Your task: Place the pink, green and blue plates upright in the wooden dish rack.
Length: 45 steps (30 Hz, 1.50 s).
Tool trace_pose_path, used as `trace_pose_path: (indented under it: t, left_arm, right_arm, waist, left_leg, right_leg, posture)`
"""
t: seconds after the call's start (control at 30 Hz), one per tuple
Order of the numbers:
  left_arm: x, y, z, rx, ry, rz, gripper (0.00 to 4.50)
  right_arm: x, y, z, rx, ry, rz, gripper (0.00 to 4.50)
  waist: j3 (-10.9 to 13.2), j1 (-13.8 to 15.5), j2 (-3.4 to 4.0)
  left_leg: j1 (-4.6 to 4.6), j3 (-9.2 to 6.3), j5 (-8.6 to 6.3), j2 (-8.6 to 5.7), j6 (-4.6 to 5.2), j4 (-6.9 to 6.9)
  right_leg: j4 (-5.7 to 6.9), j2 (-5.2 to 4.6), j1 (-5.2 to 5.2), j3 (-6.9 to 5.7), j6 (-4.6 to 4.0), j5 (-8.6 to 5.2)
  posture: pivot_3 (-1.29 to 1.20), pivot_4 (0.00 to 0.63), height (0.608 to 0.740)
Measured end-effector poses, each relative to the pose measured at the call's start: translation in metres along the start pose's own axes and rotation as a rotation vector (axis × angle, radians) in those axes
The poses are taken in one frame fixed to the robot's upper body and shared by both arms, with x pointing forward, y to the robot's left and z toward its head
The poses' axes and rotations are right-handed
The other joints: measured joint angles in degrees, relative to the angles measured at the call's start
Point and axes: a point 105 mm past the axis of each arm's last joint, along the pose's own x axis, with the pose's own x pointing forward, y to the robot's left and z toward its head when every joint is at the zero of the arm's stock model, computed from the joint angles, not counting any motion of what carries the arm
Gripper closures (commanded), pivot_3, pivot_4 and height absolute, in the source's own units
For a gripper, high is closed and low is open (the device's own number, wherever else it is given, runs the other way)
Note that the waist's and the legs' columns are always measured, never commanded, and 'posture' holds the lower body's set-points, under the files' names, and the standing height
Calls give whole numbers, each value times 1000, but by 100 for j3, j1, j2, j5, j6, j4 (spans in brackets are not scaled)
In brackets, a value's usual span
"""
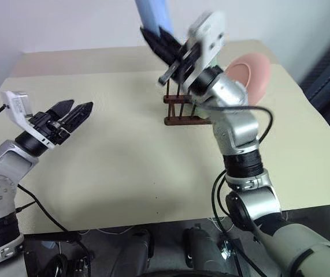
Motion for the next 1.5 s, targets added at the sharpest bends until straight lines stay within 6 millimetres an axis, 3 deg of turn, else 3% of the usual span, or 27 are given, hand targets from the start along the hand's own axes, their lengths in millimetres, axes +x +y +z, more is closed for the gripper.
trace_pose_path:
  t: [0.13, 0.37, 0.57, 0.7, 1.23, 1.5]
  left_arm:
    - [-1, -9, -5, 157, 47, -56, 44]
    - [-9, -27, -1, 304, 71, -220, 44]
    - [-16, -32, 1, 401, 121, -308, 44]
    - [-19, -24, 10, 430, 139, -323, 44]
    - [-17, -24, 12, 429, 115, -326, 44]
    - [-17, -23, 11, 439, 106, -323, 44]
  right_arm:
    - [-11, -21, 5, 298, -4, -74, 4500]
    - [-39, -40, -26, 534, 112, -214, 4500]
    - [-54, -43, -46, 560, 161, -276, 4500]
    - [-58, -40, -55, 558, 192, -285, 4500]
    - [-62, -47, -56, 499, 168, -342, 4500]
    - [-68, -45, -67, 526, 196, -353, 4500]
  waist:
    - [1, -15, 4]
    - [8, -28, 17]
    - [9, -27, 18]
    - [11, -30, 21]
    - [11, -30, 21]
    - [12, -34, 22]
  left_leg:
    - [0, 6, -1, 0, 1, -7]
    - [-2, 15, -2, 3, 4, -14]
    - [-2, 17, -3, 4, 6, -14]
    - [-2, 18, -5, 4, 9, -14]
    - [-2, 18, -4, 4, 8, -13]
    - [-2, 18, -4, 4, 8, -14]
  right_leg:
    - [0, -2, -7, 5, -1, 0]
    - [1, -2, -15, 9, -2, 0]
    - [1, -2, -16, 10, -2, 0]
    - [1, -2, -16, 9, -1, 0]
    - [2, -2, -17, 9, -1, 0]
    - [2, -1, -17, 9, -1, 0]
  posture:
    - [0, 150, 740]
    - [0, 150, 740]
    - [0, 150, 740]
    - [0, 150, 740]
    - [0, 150, 740]
    - [0, 150, 740]
